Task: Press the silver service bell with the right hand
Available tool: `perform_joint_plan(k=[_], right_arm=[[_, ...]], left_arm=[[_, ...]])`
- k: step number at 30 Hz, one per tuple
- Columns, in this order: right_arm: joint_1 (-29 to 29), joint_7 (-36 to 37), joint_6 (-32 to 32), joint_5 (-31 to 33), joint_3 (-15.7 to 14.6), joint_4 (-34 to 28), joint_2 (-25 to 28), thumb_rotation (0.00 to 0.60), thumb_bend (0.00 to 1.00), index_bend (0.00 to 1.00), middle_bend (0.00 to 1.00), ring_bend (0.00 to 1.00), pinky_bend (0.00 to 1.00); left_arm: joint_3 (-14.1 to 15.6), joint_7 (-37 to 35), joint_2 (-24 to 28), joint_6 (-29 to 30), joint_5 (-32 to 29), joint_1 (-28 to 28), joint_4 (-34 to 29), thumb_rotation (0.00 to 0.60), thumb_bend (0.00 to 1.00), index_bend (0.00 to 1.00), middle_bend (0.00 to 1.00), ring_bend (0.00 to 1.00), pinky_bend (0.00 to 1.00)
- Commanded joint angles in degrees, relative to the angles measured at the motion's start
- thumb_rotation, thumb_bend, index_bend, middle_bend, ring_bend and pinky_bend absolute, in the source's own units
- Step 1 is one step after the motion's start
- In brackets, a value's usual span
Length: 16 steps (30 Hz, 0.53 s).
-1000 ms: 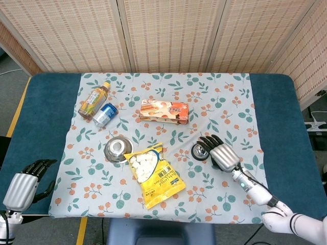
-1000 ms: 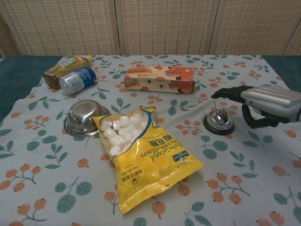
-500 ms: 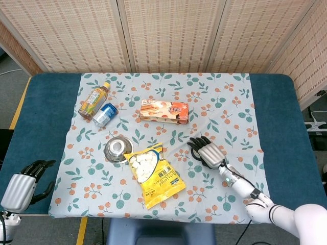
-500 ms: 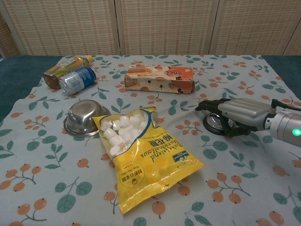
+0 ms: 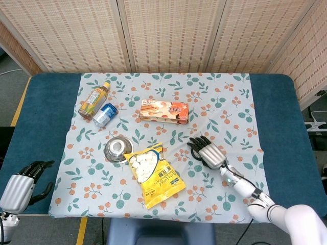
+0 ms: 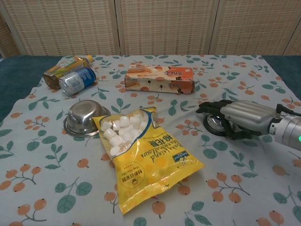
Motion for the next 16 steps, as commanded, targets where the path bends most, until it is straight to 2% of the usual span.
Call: perform_joint_plan(k=[1,4,7,16], right_arm=[[-8.3,-16.4,13.2,-0.4,-1.4,-20.5,16.3,0.6,1.0,0.0,0.0,0.0,0.0],[-12.0,-21.6,15.9,1.3,-2.4,-27.6,22.3,0.6,1.0,0.0,0.0,0.0,0.0],[-15.1,-23.8,17.6,2.8,-3.5,-30.2,25.7,0.6,1.0,0.0,0.0,0.0,0.0],[-20.4,-20.4,21.0,4.1,-4.2,-29.9,27.5,0.6,1.0,0.0,0.0,0.0,0.0]], left_arm=[[-0.1,0.3,0.2,-0.1,-0.4,0.2,-0.3,0.6,0.4,0.19,0.31,0.23,0.4],[0.0,0.9,0.3,-0.2,-0.7,0.3,-0.7,0.6,0.4,0.19,0.31,0.23,0.4],[0.0,1.3,0.3,-0.1,-0.4,0.4,-0.9,0.6,0.4,0.19,0.31,0.23,0.4],[0.3,2.6,-0.4,-1.6,0.0,-0.1,-0.7,0.6,0.4,0.19,0.31,0.23,0.4]])
